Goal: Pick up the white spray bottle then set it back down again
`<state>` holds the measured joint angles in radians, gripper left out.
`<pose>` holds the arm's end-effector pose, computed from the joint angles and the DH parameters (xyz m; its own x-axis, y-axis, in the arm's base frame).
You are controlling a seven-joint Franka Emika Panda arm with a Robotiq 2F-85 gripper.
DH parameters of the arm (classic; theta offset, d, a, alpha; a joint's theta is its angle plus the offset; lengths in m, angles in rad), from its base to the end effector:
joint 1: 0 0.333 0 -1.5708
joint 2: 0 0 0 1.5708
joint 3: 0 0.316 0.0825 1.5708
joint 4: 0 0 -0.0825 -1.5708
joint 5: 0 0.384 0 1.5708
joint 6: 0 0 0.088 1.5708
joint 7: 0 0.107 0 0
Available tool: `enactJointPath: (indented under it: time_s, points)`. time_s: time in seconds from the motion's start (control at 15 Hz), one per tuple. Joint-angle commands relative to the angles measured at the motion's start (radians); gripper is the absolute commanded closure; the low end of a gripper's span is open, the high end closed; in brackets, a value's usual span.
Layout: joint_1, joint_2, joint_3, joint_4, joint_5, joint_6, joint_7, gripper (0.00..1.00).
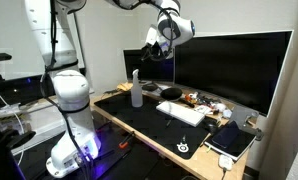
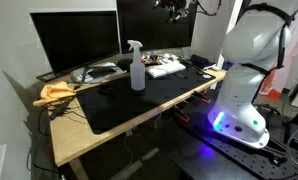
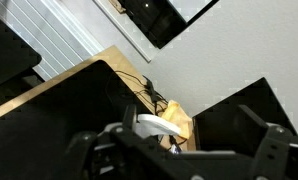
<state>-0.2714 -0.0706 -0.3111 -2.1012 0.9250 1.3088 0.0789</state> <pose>0.4371 -0.1703 0.4647 0.7328 -0.2758 -0.6220 -0.6802 -0.2728 -0.6804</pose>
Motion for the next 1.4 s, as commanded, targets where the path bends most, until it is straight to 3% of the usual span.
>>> enactJointPath:
  time_s: [0.0,0.47,1.0,1.33]
  points:
    - [-0.015,0.049,-0.001,0.066,0.034,-0.038,0.050,0.00]
    - [-0.021,0.130,0.001,0.165,0.077,-0.067,0.111,0.00]
    - [-0.011,0.324,0.021,0.297,0.159,-0.121,0.305,0.00]
    - [0.004,0.384,0.048,0.312,0.147,-0.119,0.366,0.00]
